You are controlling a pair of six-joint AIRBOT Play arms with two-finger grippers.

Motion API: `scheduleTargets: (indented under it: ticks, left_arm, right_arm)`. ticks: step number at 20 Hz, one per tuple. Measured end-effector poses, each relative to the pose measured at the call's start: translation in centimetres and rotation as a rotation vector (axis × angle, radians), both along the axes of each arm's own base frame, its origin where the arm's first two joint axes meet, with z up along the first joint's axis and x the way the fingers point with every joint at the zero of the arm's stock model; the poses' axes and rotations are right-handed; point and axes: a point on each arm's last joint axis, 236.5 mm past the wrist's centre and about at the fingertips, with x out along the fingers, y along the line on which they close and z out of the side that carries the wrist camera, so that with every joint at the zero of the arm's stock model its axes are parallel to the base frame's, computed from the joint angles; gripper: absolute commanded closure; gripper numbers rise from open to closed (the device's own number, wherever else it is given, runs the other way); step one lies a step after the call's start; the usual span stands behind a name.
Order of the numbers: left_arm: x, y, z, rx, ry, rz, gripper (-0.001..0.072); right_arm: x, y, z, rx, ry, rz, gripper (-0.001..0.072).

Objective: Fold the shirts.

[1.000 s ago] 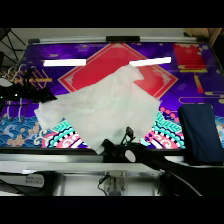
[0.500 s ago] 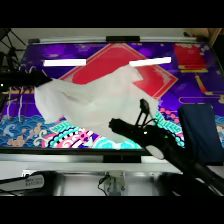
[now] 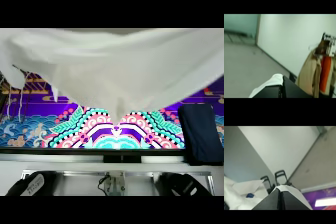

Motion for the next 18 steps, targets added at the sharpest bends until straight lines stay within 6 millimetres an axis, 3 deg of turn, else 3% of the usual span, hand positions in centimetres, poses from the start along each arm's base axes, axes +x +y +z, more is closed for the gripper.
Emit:
scheduleTargets:
  ticks: [2, 4, 7, 10, 12, 15, 18]
  left_arm:
    - [-5.0, 0.1, 3.2, -0.002, -0.101, 0.091, 0.0679]
    - [-8.1, 0.4, 4.0, -0.001, -0.116, 0.180, 0.0679]
    - [-8.6, 1.7, 1.7, 0.029, -0.004, 0.297, 0.0678]
    - [-5.3, 2.8, -4.8, 0.046, 0.256, 0.304, 0.0678]
    - [-1.9, 3.6, -10.8, 0.047, 0.456, 0.257, 0.0678]
    - [3.5, 3.0, -19.5, 0.050, 0.669, 0.131, 0.0679]
    - [9.3, 1.4, -26.7, 0.048, 0.770, 0.044, 0.0679]
  right_arm:
    - [-1.6, -2.3, 2.6, 0.014, -0.054, -0.041, 0.0666]
    - [-2.2, -4.1, 3.4, 0.001, -0.068, -0.092, 0.0666]
    - [-1.0, -6.8, 1.5, -0.085, 0.010, -0.224, 0.0666]
    - [1.9, -10.1, -3.6, -0.255, 0.198, -0.429, 0.0666]
    - [4.2, -11.4, -7.1, -0.395, 0.311, -0.555, 0.0666]
    - [8.3, -11.0, -10.9, -0.574, 0.396, -0.685, 0.0666]
    - [14.6, -10.0, -16.1, -0.674, 0.515, -0.774, 0.0666]
